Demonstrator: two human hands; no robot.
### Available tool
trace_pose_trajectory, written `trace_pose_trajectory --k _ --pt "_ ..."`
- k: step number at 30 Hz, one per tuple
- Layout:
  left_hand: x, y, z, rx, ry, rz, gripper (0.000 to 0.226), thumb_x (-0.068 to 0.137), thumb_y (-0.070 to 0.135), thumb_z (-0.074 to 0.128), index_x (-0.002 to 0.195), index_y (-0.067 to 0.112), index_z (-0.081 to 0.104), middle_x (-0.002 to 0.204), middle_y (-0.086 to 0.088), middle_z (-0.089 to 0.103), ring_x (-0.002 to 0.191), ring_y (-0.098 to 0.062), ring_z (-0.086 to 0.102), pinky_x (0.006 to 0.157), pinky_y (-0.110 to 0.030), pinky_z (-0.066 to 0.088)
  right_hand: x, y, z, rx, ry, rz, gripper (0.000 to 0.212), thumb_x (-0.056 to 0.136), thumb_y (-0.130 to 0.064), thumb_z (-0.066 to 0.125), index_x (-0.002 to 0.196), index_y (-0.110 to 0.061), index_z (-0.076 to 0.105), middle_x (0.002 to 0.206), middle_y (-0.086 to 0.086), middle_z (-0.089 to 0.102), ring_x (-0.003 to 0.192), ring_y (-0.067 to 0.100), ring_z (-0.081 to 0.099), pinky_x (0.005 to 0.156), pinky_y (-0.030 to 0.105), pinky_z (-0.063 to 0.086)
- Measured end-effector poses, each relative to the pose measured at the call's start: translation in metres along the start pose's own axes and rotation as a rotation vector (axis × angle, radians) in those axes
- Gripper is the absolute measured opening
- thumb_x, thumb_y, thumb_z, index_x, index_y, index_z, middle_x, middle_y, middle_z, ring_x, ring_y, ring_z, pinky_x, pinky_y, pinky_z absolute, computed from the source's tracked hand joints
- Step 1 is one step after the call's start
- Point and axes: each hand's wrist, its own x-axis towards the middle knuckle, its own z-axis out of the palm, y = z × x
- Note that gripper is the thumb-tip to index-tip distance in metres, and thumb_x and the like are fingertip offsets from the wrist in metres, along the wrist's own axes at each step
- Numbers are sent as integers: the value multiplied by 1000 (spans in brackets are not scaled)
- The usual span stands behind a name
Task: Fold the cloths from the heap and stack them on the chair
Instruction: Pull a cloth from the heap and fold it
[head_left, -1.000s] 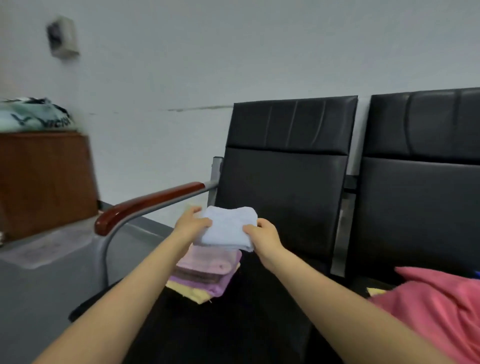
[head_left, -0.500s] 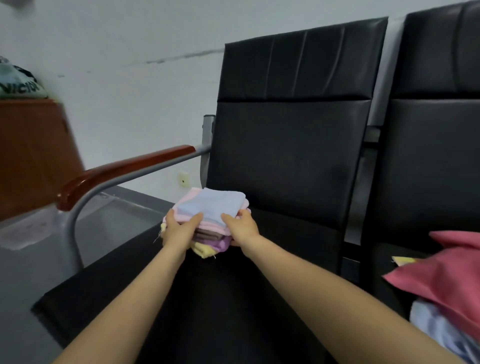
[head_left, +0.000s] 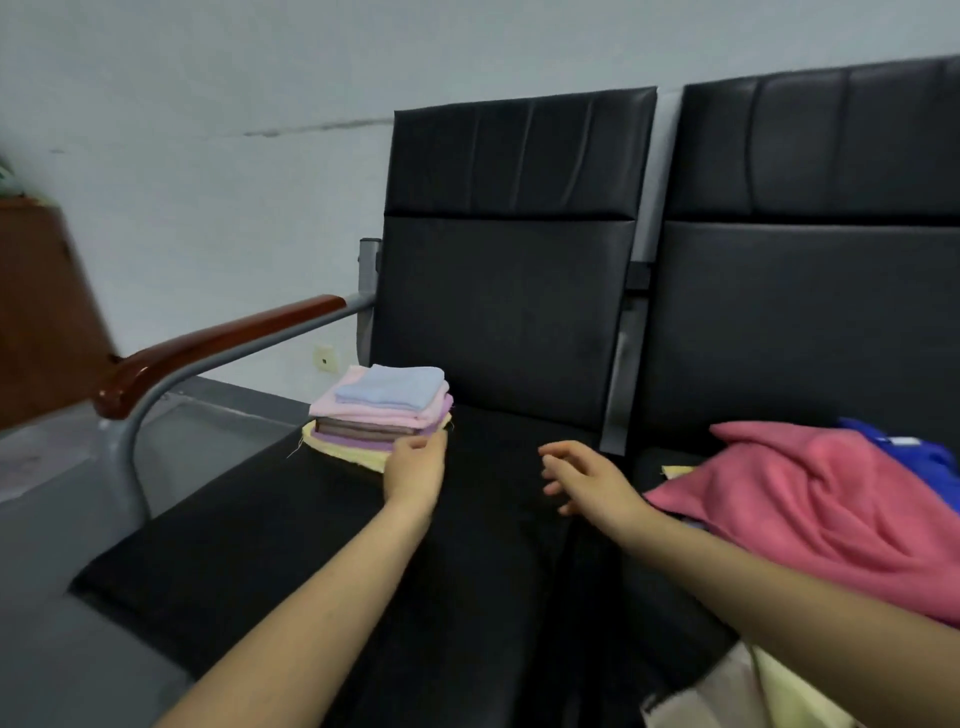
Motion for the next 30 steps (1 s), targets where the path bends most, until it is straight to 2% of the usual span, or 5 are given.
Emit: trace_pose_trajectory --k 8,16,20,25,30 --pt "-196 35 100 50 -627 -45 16 95 27 54 83 20 60 72 3 56 54 -7 49 50 -18 39 -163 8 -152 24 172 -20 23 100 -10 47 88 -13 66 73 2 65 56 8 59 50 20 43" --pt "-249 40 168 204 -565 192 15 93 23 54 97 13 64 89 -5 59 81 -19 54 76 -31 48 -223 71 -256 -180 539 -1 18 94 -7 58 81 -17 64 78 -2 64 71 11 56 64 21 46" --pt "-274 15 193 99 -661 114 22 96 18 51 74 16 58 69 -5 54 52 -13 46 50 -21 38 -221 81 -296 -151 813 15 8 90 -19 64 95 -14 67 89 0 66 85 15 60 82 33 47" --pt "-300 14 221 224 -791 334 24 92 29 56 69 21 61 68 1 59 69 -12 50 66 -28 38 -225 110 -307 214 625 241 32 88 -33 68 66 -20 49 58 2 38 45 8 34 43 19 32" --pt "-304 18 246 204 -749 301 32 98 31 52 70 18 63 72 3 57 74 -12 48 68 -27 36 -223 107 -316 505 539 275 15 93 -24 62 84 -14 56 61 1 50 40 6 47 39 16 34"
